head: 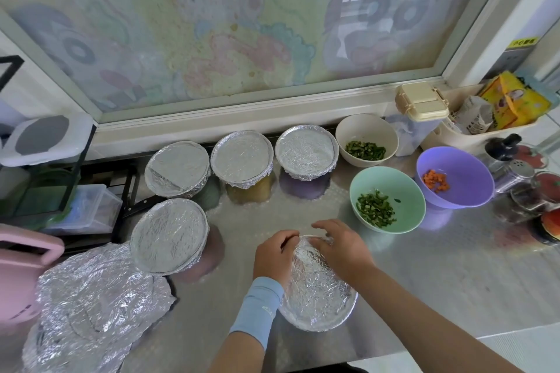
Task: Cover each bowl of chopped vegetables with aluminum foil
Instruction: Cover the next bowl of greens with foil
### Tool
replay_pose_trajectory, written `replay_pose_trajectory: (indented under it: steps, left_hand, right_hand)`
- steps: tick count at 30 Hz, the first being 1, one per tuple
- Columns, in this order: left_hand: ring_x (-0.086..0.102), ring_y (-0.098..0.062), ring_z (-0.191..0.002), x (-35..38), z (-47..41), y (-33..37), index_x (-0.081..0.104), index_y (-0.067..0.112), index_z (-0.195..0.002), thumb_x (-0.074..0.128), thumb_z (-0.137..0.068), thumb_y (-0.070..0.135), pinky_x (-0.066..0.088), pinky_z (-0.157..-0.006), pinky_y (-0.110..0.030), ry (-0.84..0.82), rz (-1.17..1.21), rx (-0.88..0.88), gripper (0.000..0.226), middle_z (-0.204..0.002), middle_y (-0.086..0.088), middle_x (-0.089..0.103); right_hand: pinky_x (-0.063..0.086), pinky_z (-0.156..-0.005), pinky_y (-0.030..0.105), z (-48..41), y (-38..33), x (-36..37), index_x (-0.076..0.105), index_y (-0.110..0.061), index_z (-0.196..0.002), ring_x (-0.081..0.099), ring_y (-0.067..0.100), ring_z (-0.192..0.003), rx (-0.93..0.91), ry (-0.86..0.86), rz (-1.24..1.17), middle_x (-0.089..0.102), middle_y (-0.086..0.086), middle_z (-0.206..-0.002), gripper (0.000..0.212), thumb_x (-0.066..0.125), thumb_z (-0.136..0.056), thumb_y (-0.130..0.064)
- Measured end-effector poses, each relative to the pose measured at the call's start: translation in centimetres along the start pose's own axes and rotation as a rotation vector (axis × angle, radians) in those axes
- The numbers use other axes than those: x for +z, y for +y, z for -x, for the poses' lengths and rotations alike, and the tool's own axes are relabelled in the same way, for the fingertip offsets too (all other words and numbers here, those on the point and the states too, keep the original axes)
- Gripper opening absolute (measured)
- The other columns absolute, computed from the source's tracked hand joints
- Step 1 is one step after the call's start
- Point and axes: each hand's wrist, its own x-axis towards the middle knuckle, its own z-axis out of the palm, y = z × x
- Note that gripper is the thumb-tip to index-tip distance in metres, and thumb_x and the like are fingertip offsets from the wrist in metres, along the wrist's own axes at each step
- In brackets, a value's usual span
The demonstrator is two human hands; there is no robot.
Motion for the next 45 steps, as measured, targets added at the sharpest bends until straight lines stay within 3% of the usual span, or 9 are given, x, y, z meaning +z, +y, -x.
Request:
replay_pose_trajectory:
  steps: [5, 13, 17, 22, 28, 31, 37, 41, 45]
  left_hand:
    - [0.063, 0.009, -0.081, 0.2, 0.5, -0.5, 0.078, 0.023, -0.093, 0.069, -0.089, 0.020, 0.044, -0.072, -0.004, 0.056, 0.026, 0.026, 0.010, -0.080, 0.024, 0.069]
    - [0.062, 0.003, -0.071, 0.2, 0.3, -0.1, 0.075, 0.024, -0.085, 0.063, -0.092, 0.025, 0.048, -0.064, -0.013, 0.018, 0.048, -0.043, 0.014, -0.074, 0.010, 0.071]
    - [0.054, 0.002, -0.055, 0.2, 0.4, -0.2, 0.065, 0.026, -0.071, 0.056, -0.097, 0.028, 0.038, -0.053, -0.012, 0.015, -0.019, -0.076, 0.028, -0.055, 0.012, 0.058]
    - [0.064, -0.005, -0.092, 0.0, 0.2, 0.4, 0.073, 0.022, -0.109, 0.054, -0.097, 0.027, 0.047, -0.083, -0.014, -0.021, -0.165, 0.088, 0.023, -0.101, 0.013, 0.072]
    - [0.063, 0.003, -0.075, 0.4, 0.2, 0.3, 0.077, 0.022, -0.096, 0.065, -0.091, 0.022, 0.046, -0.068, -0.009, -0.086, -0.021, 0.050, 0.013, -0.083, 0.014, 0.073]
    - [0.062, 0.006, -0.078, 0.4, 0.2, 0.3, 0.077, 0.023, -0.095, 0.063, -0.093, 0.023, 0.045, -0.069, -0.008, -0.095, 0.001, 0.014, 0.014, -0.085, 0.015, 0.072]
    - [0.064, 0.003, -0.083, 0.5, 0.6, 0.2, 0.075, 0.024, -0.098, 0.058, -0.095, 0.025, 0.050, -0.077, -0.015, -0.072, 0.015, -0.046, 0.017, -0.090, 0.015, 0.072]
    - [0.062, -0.006, -0.084, 0.6, 1.1, 0.1, 0.072, 0.021, -0.100, 0.053, -0.098, 0.020, 0.043, -0.073, -0.014, 0.073, -0.018, -0.101, 0.019, -0.087, 0.014, 0.067]
    - [0.064, -0.010, -0.089, 0.4, 1.4, 0.2, 0.070, 0.023, -0.099, 0.050, -0.092, 0.011, 0.043, -0.071, -0.010, 0.103, -0.030, -0.108, 0.024, -0.089, 0.016, 0.067]
  right_hand:
    - [0.053, -0.072, 0.028, 1.9, 0.4, 0.7, 0.074, -0.033, -0.094, 0.063, 0.004, -0.075, 0.040, 0.135, -0.107, 0.071, -0.018, -0.082, 0.011, 0.063, -0.093, -0.034]
    - [0.045, -0.062, 0.024, 0.8, 1.5, 1.0, 0.073, -0.023, -0.084, 0.058, 0.012, -0.065, 0.106, 0.023, -0.196, 0.066, -0.003, -0.068, 0.022, 0.058, -0.095, -0.036]
    - [0.042, -0.063, 0.028, 0.3, 1.1, 0.4, 0.069, -0.019, -0.081, 0.053, 0.010, -0.063, 0.086, -0.049, -0.121, 0.062, -0.002, -0.065, 0.026, 0.054, -0.097, -0.034]
    - [0.050, -0.082, 0.026, 0.0, 0.3, -0.1, 0.070, -0.033, -0.106, 0.064, 0.006, -0.089, 0.045, -0.073, -0.048, 0.070, -0.016, -0.094, 0.019, 0.058, -0.094, -0.041]
    - [0.048, -0.063, 0.025, 0.9, 0.4, 0.6, 0.073, -0.032, -0.081, 0.060, 0.004, -0.067, 0.138, 0.042, -0.152, 0.068, -0.014, -0.069, 0.010, 0.068, -0.088, -0.038]
    - [0.050, -0.067, 0.027, 0.7, 0.7, 0.6, 0.076, -0.032, -0.080, 0.063, 0.008, -0.069, 0.134, 0.020, -0.225, 0.070, -0.012, -0.071, 0.010, 0.070, -0.087, -0.035]
    - [0.052, -0.072, 0.031, 0.3, 0.6, 0.3, 0.076, -0.032, -0.089, 0.061, 0.004, -0.070, 0.048, -0.034, -0.129, 0.071, -0.012, -0.075, 0.011, 0.066, -0.090, -0.038]
    - [0.049, -0.092, 0.023, 0.2, 0.8, -0.3, 0.068, -0.036, -0.117, 0.063, 0.002, -0.100, 0.087, -0.029, -0.158, 0.070, -0.018, -0.107, 0.026, 0.065, -0.091, -0.038]
    - [0.046, -0.079, 0.021, 0.5, 1.2, -0.3, 0.067, -0.036, -0.117, 0.062, 0.007, -0.092, 0.098, 0.011, -0.090, 0.070, -0.017, -0.103, 0.023, 0.058, -0.095, -0.035]
